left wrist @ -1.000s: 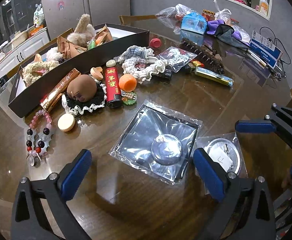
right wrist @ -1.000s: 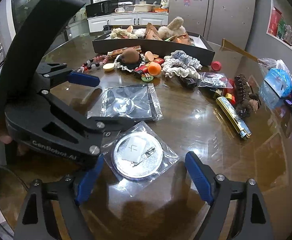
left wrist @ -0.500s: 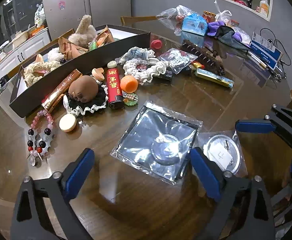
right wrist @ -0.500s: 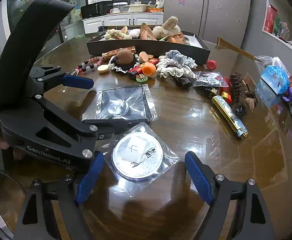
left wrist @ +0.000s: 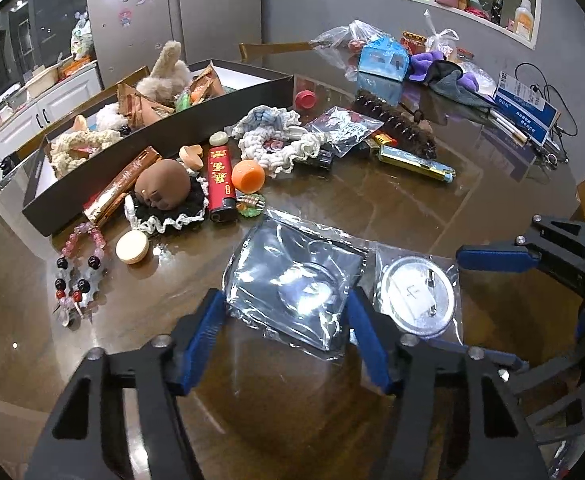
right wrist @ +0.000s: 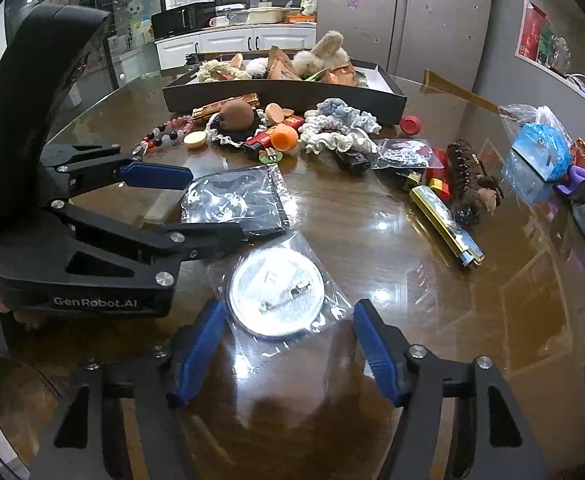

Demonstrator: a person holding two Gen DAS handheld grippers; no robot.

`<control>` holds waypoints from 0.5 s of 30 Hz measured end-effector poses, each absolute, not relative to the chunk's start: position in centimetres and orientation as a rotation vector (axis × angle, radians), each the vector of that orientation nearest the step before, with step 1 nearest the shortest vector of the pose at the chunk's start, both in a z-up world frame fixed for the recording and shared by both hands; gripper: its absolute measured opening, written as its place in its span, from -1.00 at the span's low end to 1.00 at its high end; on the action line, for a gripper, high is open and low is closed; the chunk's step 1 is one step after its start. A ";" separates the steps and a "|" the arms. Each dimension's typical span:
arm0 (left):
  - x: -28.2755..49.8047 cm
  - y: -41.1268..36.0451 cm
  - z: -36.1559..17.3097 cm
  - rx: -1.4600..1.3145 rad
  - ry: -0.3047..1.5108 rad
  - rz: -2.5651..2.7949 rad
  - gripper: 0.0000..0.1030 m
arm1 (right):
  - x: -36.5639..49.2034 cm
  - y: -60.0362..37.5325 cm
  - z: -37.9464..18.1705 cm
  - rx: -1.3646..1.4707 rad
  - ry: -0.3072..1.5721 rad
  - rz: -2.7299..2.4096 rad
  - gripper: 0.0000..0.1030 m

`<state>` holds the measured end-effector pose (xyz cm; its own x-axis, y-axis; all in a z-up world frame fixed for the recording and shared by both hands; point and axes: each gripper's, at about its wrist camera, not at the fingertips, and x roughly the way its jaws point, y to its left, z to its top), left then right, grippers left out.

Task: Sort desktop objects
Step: 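Close the left gripper on the edge of the dark silver bag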

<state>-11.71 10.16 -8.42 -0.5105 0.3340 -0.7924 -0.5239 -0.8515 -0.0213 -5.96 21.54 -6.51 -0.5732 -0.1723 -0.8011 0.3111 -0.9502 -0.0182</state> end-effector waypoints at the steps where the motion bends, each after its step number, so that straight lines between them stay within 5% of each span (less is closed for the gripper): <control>1: -11.6 10.1 -8.4 -1.165 0.302 2.352 0.21 | -5.9 21.6 -6.5 1.279 0.228 -2.557 0.29; 7: -10.9 9.0 -8.1 -1.164 0.269 2.380 0.11 | -5.9 21.7 -6.5 1.287 0.225 -2.561 0.27; 10: -10.6 8.4 -7.7 -1.156 0.240 2.386 0.08 | -6.1 22.1 -6.2 1.292 0.180 -2.566 -0.60; 15: -10.2 7.4 -7.6 -1.163 0.220 2.412 0.05 | -6.5 22.1 -6.3 1.304 0.200 -2.561 -0.59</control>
<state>-10.25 7.42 -7.55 -0.5424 0.3271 -0.7738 -0.4619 -0.8855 -0.0505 -6.52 22.13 -6.29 -0.5633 -0.1676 -0.8091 0.2913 -0.9566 -0.0047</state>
